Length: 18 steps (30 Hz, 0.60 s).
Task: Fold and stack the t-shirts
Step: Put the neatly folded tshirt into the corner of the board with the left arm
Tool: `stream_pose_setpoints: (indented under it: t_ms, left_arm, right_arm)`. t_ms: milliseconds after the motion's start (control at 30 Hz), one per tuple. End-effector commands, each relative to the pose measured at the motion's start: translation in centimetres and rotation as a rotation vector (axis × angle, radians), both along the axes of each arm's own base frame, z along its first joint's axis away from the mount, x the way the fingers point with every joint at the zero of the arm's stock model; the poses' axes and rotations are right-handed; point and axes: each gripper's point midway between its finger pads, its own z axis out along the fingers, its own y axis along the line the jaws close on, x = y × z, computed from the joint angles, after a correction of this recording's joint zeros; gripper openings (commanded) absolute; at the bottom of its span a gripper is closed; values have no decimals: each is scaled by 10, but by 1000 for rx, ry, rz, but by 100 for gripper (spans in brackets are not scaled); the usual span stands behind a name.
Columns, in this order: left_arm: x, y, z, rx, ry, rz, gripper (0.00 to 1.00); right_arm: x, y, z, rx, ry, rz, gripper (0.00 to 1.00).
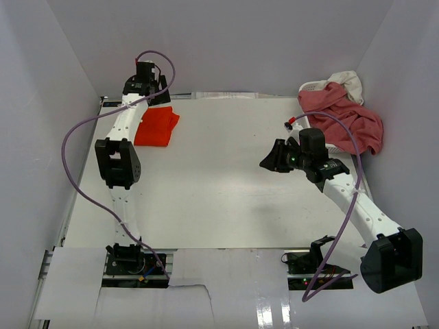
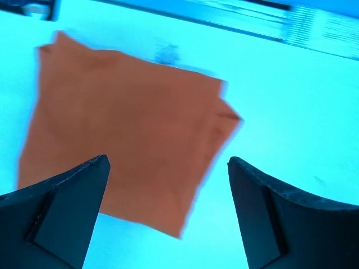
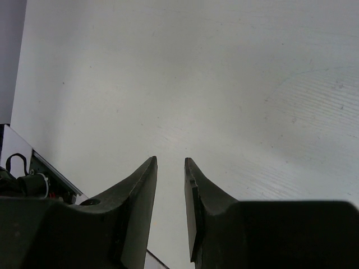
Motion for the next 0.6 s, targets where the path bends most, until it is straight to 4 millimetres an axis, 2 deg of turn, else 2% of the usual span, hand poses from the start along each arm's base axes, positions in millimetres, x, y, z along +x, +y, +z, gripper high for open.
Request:
stream_pose_setpoints:
  t_ms: [0,100,233,300,333,367,567]
  left_arm:
    - [-22,-56,48,-164,-70,-133,97]
    - [-32,-79,25,-272,5,-193,91]
    - [-37,-106,-14,-339,114,-275,91]
    - [-40,-108,-28,-342,169,-280,92]
    - [-36,-108,-27,-339,168,-286,92]
    - [-38,-107,-41,-334,203,-278,93]
    - [-43,-116,-62,-371,257,-316,95]
  right_arm:
    - [4,6,10,33,-43,23,33]
    - [3,5,11,38,-44,20,33]
    - [2,4,15,41,-52,18,33]
    - [1,4,17,42,-57,16,33]
    - [1,4,18,42,-58,16,33]
    - [0,4,19,44,-59,17,33]
    - [-2,2,23,42,-71,10,34]
